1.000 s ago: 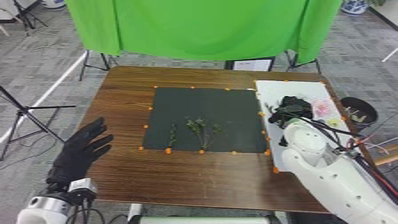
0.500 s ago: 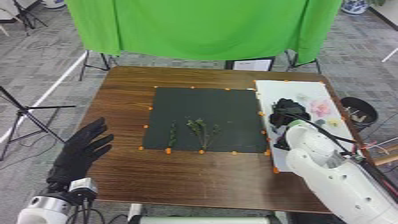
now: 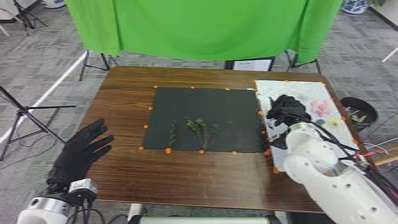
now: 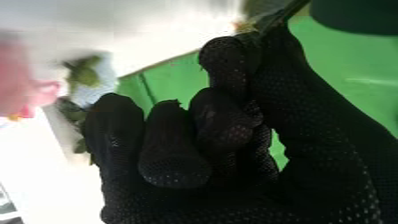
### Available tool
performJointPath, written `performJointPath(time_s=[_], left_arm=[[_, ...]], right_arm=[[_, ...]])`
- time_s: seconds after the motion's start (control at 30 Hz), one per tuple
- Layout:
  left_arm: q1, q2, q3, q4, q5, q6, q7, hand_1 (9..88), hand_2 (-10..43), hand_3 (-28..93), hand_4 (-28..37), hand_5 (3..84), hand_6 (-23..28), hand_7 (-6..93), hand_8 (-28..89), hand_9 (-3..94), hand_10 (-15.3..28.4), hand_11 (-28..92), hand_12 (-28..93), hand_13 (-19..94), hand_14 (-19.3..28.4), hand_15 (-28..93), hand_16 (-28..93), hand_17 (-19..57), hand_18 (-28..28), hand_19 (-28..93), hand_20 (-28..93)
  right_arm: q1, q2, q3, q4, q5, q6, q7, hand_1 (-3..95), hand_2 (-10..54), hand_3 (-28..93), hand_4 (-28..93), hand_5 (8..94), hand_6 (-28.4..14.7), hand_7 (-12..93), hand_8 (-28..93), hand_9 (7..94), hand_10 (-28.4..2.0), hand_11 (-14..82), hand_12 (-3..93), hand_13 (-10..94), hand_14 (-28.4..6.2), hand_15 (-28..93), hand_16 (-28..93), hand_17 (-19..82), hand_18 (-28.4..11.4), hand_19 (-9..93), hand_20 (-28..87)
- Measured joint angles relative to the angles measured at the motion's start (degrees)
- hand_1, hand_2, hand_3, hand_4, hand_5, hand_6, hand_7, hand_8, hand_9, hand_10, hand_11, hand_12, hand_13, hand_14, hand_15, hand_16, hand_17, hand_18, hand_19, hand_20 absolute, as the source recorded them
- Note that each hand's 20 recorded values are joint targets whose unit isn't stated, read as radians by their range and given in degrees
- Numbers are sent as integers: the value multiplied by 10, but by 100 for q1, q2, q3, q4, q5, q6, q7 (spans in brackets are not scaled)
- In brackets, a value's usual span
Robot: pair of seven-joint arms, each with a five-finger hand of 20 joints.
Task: Arrange flowers
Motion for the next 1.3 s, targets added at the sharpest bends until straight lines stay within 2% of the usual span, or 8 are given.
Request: performJointPath(time_s=[0.27, 0.43, 0.6, 0.7, 1.3], left_arm=[[17, -7, -4, -3, 1, 0, 1, 274, -27, 707, -236, 295, 35, 202, -101, 215, 108, 196, 186, 188, 156, 307, 11, -92, 235, 406, 90], [19, -7, -4, -4, 1, 0, 0, 276, -25, 703, -236, 295, 35, 202, -101, 215, 108, 196, 186, 188, 158, 310, 11, -92, 236, 408, 91], [20, -7, -7, -4, 1, -1, -3, 276, -25, 703, -235, 296, 35, 201, -101, 217, 109, 197, 185, 189, 158, 310, 10, -91, 236, 407, 90], [20, -7, -7, -4, 1, -2, -3, 277, -26, 703, -235, 296, 36, 201, -100, 217, 109, 198, 185, 190, 158, 310, 10, -91, 236, 408, 90], [-14, 21, -1, 10, 1, -16, -32, 278, -23, 698, -233, 297, 37, 199, -99, 218, 110, 197, 185, 190, 160, 312, 10, -92, 238, 411, 87]], right_arm=[[-32, -64, 131, -749, 493, -165, 182, 373, -76, 905, -108, 685, -27, 574, 240, 817, -73, 673, 540, 785, -73, 869, 372, 465, -214, 932, 736], [-146, -188, 105, -1050, 487, -693, 330, 391, -83, 892, -123, 694, -24, 556, 234, 822, -74, 657, 524, 787, -72, 865, 371, 468, -213, 932, 733], [-209, -309, -156, -1069, 346, -1357, 458, 402, -90, 885, -135, 707, -22, 533, 232, 826, -74, 645, 513, 791, -70, 859, 370, 472, -215, 932, 730], [-230, -387, -324, -1063, 291, -1549, 490, 405, -92, 883, -136, 711, -21, 524, 233, 827, -73, 643, 512, 791, -70, 858, 372, 473, -216, 932, 730], [-184, -667, -637, -931, 106, -1607, 569, 367, -94, 837, -162, 718, 0, 502, 204, 828, -78, 630, 497, 791, -74, 845, 380, 474, -218, 932, 729]])
